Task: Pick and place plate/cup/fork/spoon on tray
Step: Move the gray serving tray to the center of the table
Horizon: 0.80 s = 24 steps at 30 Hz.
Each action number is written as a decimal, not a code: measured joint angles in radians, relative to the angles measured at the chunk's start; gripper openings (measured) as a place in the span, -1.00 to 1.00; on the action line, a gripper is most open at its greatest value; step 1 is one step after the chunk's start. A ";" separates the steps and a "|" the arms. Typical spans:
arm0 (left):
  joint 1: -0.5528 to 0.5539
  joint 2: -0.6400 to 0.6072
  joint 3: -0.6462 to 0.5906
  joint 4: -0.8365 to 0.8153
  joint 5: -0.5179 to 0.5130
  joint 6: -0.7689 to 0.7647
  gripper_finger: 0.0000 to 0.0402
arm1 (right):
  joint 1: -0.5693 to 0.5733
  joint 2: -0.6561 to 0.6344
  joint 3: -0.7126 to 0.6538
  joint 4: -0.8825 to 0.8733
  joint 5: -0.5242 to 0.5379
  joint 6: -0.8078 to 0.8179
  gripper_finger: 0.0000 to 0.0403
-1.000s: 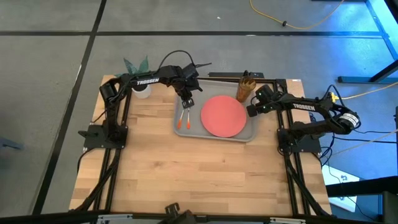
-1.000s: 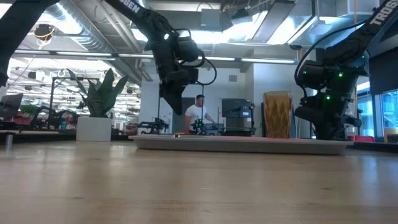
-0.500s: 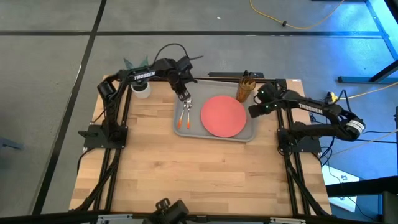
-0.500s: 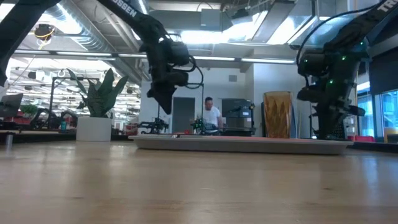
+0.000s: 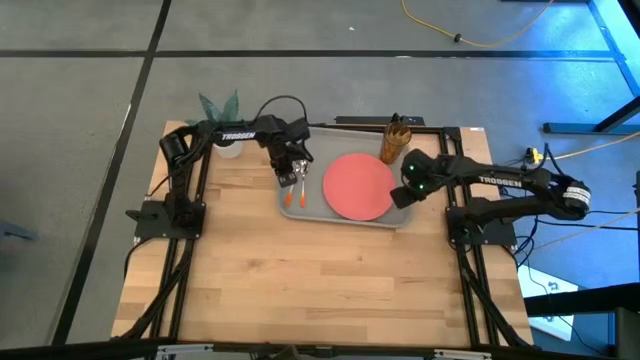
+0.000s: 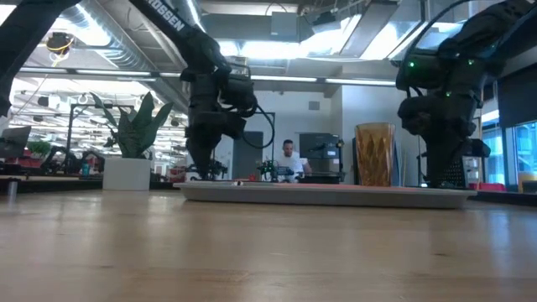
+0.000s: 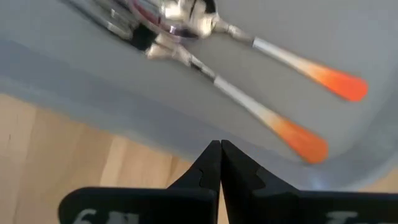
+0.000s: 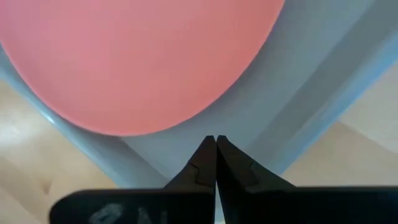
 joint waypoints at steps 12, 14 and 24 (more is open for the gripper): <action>-0.008 0.000 -0.084 0.134 0.015 -0.035 -1.00 | 0.097 0.000 0.000 0.001 0.071 0.103 -0.98; -0.008 0.000 -0.098 0.133 0.016 -0.036 -1.00 | 0.103 0.000 0.000 0.001 0.070 0.120 -0.98; -0.053 0.000 -0.125 0.118 0.016 -0.061 -1.00 | 0.169 0.036 0.000 0.002 0.055 0.206 -0.98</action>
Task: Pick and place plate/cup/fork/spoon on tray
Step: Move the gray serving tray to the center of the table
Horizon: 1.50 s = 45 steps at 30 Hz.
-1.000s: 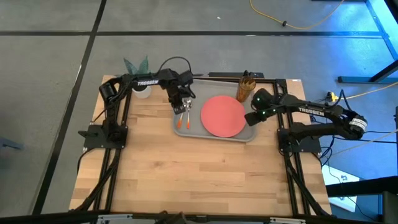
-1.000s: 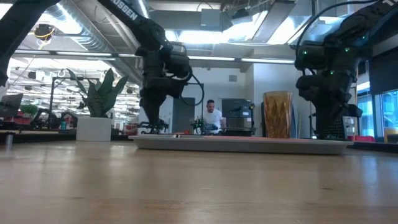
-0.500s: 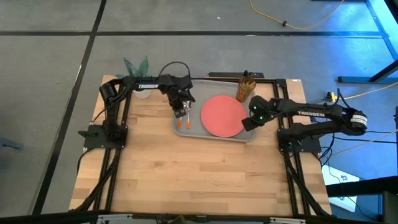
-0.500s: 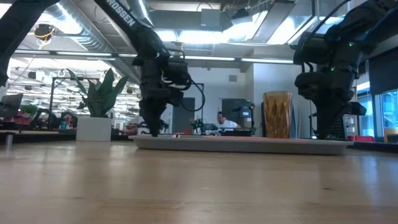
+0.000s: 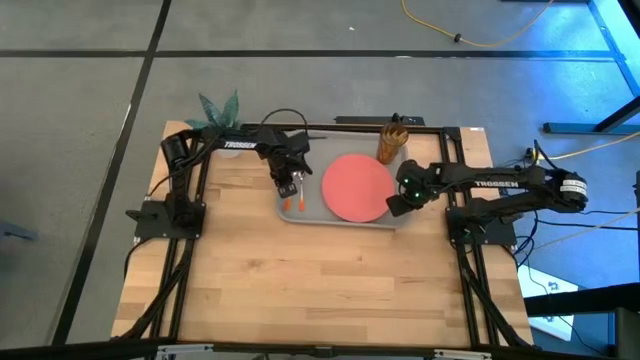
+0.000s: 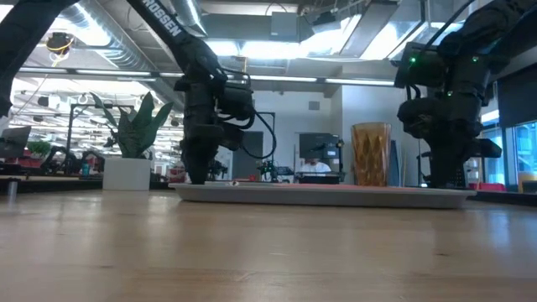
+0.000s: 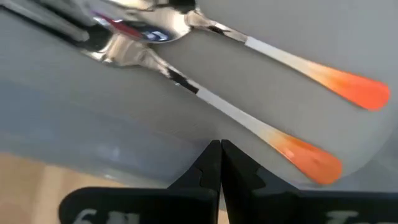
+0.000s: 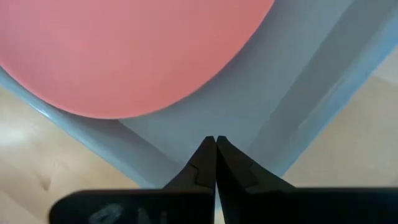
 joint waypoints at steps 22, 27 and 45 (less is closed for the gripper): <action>-0.083 0.001 -0.005 -0.089 0.000 0.008 -1.00 | 0.181 0.210 0.005 0.169 -0.062 0.107 -0.98; -0.106 -0.004 -0.046 -0.101 0.009 0.007 -1.00 | 0.237 0.228 0.005 0.197 -0.079 0.147 -0.98; -0.273 -0.002 -0.064 -0.132 0.012 -0.052 -1.00 | 0.430 0.231 0.000 0.258 -0.081 0.352 -0.98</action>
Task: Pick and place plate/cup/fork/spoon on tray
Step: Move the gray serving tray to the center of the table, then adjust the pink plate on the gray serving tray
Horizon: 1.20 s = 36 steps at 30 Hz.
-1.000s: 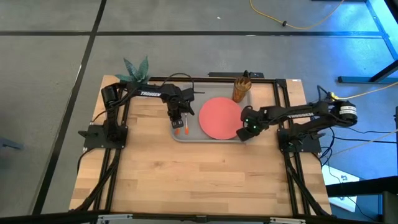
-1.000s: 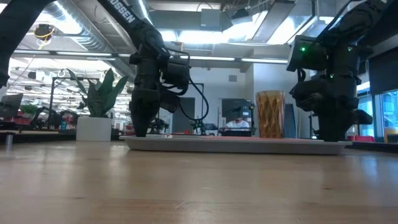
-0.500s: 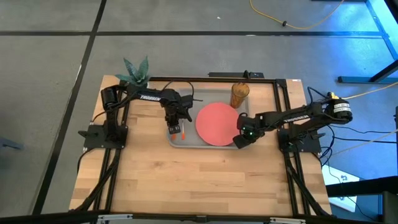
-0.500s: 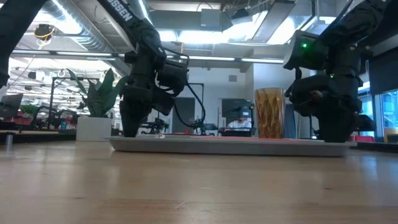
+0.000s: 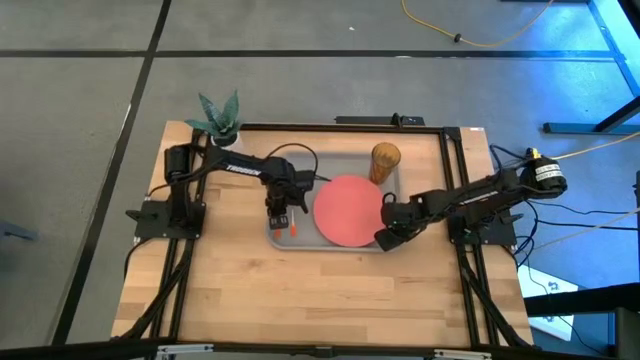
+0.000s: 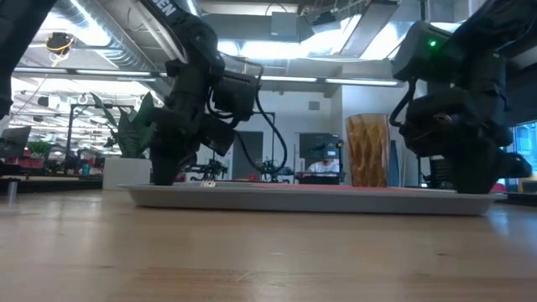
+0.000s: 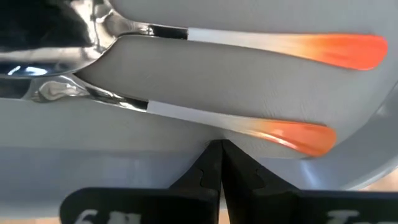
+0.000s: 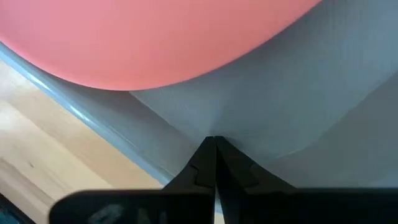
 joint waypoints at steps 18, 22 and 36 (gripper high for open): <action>-0.069 -0.036 -0.008 0.008 -0.023 -0.065 -1.00 | 0.135 0.000 0.012 0.026 0.044 0.098 -0.98; -0.065 -0.097 -0.006 -0.006 -0.090 -0.076 -1.00 | 0.139 -0.009 0.052 -0.026 0.085 0.095 -0.98; -0.023 -0.240 -0.003 -0.024 -0.116 -0.104 -1.00 | 0.116 -0.009 0.139 -0.245 0.278 0.064 -0.98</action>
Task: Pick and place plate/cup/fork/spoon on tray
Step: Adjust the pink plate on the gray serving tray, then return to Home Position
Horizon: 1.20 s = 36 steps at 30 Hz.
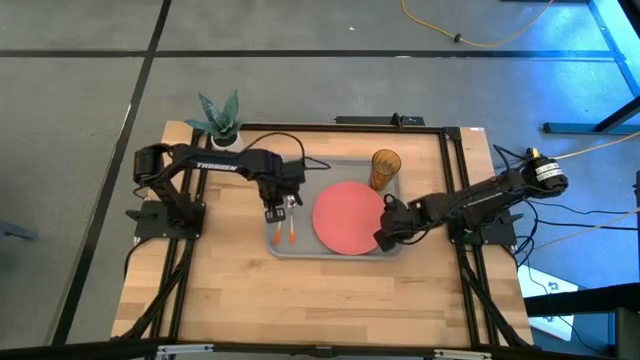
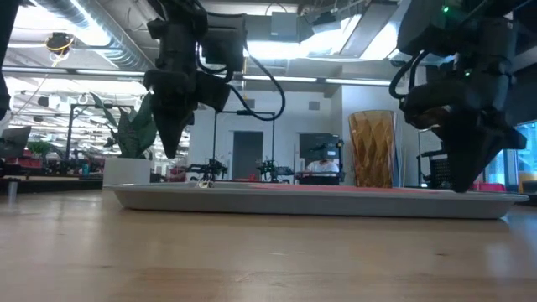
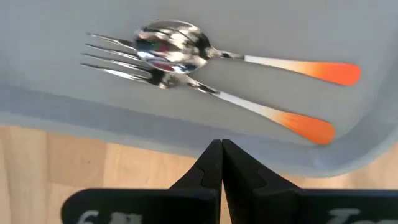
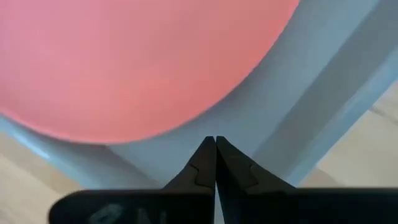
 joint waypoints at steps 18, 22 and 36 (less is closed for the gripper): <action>0.011 -0.001 0.000 0.004 0.000 -0.014 -1.00 | -0.095 0.014 -0.065 0.206 0.044 -0.206 -0.98; 0.011 -0.001 0.001 0.001 0.000 -0.022 -1.00 | -0.120 0.043 -0.065 0.261 0.044 -0.255 -0.98; 0.026 -0.105 0.002 -0.025 -0.028 -0.027 -1.00 | -0.158 0.005 0.101 0.015 -0.009 -0.401 -0.98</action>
